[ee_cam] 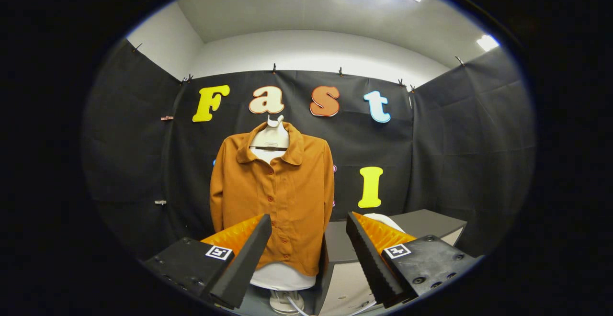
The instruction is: Iron the clothes twice with a garment steamer, once on the left side and once on the right side.
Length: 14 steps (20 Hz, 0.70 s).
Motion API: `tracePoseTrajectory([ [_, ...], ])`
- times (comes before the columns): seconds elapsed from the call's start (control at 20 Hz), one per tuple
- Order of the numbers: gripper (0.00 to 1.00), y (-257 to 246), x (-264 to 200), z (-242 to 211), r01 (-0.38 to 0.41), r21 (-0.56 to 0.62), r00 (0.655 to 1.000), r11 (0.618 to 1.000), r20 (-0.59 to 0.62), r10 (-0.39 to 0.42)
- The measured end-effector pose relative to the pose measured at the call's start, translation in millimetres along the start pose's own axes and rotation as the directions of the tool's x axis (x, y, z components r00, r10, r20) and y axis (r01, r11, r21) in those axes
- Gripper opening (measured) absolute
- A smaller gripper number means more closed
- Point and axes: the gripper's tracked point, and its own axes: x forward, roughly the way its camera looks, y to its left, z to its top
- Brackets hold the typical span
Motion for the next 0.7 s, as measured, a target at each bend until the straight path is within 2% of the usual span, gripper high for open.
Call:
tracePoseTrajectory([
  [0.3,0.99,-9.5,-2.0,-0.8,0.024,0.032,1.0,0.999,-0.005,-0.024],
  [0.7,0.99,-11.4,-9.0,8.5,0.062,-0.003,0.998,0.998,0.015,-0.062],
])
